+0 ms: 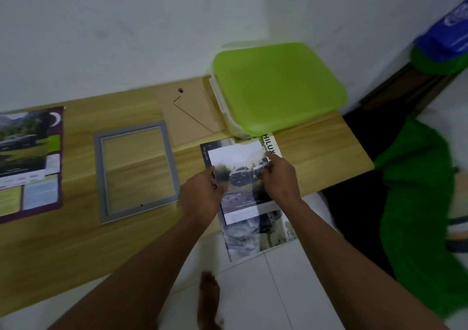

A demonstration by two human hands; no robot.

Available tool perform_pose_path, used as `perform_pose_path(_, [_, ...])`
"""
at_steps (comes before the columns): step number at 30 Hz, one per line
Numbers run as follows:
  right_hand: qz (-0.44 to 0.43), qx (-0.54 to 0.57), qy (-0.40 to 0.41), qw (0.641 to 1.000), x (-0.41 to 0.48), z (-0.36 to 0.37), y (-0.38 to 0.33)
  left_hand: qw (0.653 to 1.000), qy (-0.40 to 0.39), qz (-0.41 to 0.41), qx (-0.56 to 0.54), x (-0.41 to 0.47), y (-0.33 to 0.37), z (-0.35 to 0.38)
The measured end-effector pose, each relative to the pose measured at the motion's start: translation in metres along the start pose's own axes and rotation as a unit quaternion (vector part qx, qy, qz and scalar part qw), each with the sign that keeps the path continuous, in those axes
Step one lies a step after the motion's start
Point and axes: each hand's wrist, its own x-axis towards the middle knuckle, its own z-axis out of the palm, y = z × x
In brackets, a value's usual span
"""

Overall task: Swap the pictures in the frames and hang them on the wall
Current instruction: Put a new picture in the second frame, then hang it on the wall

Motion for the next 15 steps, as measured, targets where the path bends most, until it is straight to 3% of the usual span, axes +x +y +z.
perform_pose_path(4, [-0.062,-0.095,-0.005,0.994,0.000,0.000,0.001,0.988,0.038,0.078,0.126,-0.001,0.002,0.007])
perform_pose_path(8, [-0.119,-0.172,-0.064,0.976,-0.004,-0.001,0.002,0.965,-0.021,0.172,0.197,0.005,-0.006,0.016])
perform_pose_path(15, [-0.128,-0.208,-0.087,0.966,-0.009,-0.005,-0.004,0.945,-0.062,0.211,0.244,0.012,-0.007,0.010])
